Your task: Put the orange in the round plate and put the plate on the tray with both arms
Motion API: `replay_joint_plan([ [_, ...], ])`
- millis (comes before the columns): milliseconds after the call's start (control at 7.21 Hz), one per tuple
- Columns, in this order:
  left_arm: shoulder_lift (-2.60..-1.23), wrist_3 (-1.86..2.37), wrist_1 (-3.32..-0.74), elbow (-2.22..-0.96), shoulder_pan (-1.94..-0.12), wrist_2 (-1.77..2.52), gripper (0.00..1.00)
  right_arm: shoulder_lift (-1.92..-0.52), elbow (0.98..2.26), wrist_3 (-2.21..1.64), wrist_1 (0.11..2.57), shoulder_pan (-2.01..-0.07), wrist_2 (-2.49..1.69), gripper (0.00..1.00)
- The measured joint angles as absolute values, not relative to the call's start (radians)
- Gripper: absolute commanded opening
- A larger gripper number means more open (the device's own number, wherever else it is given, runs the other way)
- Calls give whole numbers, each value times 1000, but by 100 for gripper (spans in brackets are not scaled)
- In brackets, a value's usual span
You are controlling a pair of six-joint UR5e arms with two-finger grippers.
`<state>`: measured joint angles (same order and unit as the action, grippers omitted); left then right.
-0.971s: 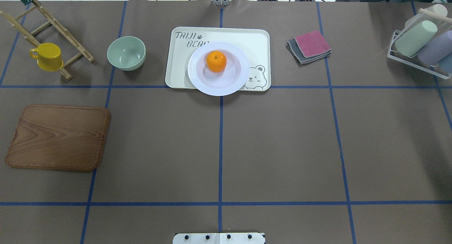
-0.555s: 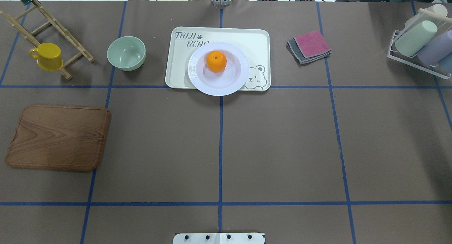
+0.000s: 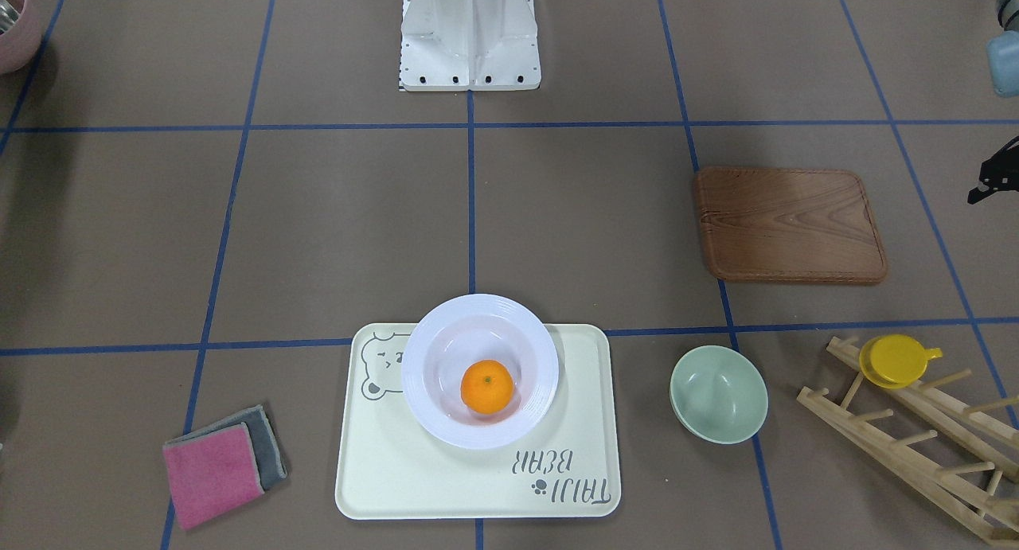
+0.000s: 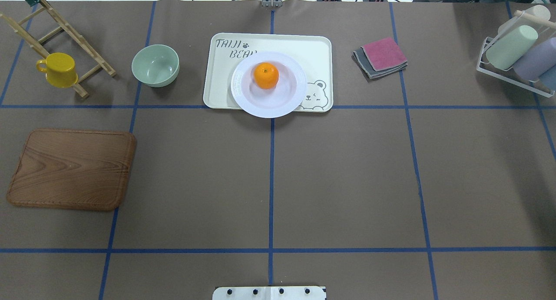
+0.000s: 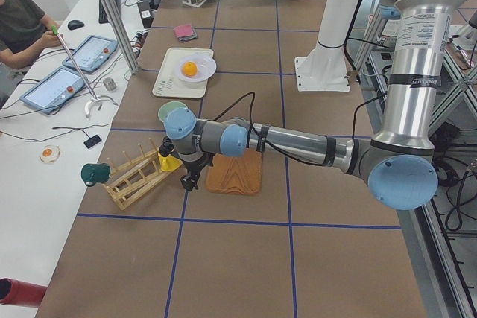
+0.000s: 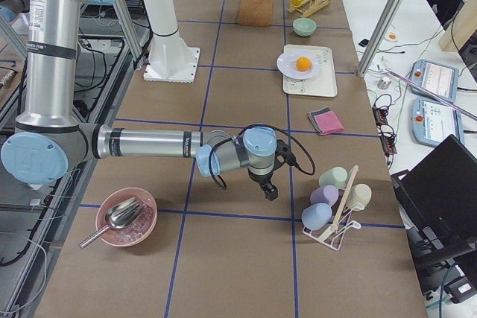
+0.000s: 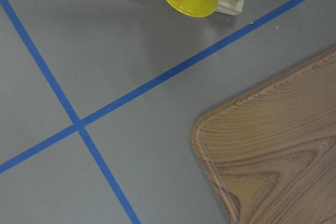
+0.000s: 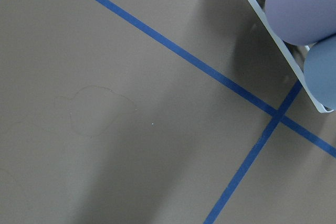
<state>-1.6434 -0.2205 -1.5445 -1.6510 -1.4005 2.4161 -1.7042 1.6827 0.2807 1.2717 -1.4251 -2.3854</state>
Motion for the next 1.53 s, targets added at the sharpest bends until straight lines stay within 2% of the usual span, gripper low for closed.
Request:
replay_joint_plan([
  [694, -1629, -140, -1591, -1661, -1405, 2415, 99, -1697, 1641, 275, 1280, -1424, -2378, 99],
  [1526, -1634, -125, -1607, -1630, -1402, 2408, 99, -1647, 1639, 250, 1465, -1463, -2380, 99],
])
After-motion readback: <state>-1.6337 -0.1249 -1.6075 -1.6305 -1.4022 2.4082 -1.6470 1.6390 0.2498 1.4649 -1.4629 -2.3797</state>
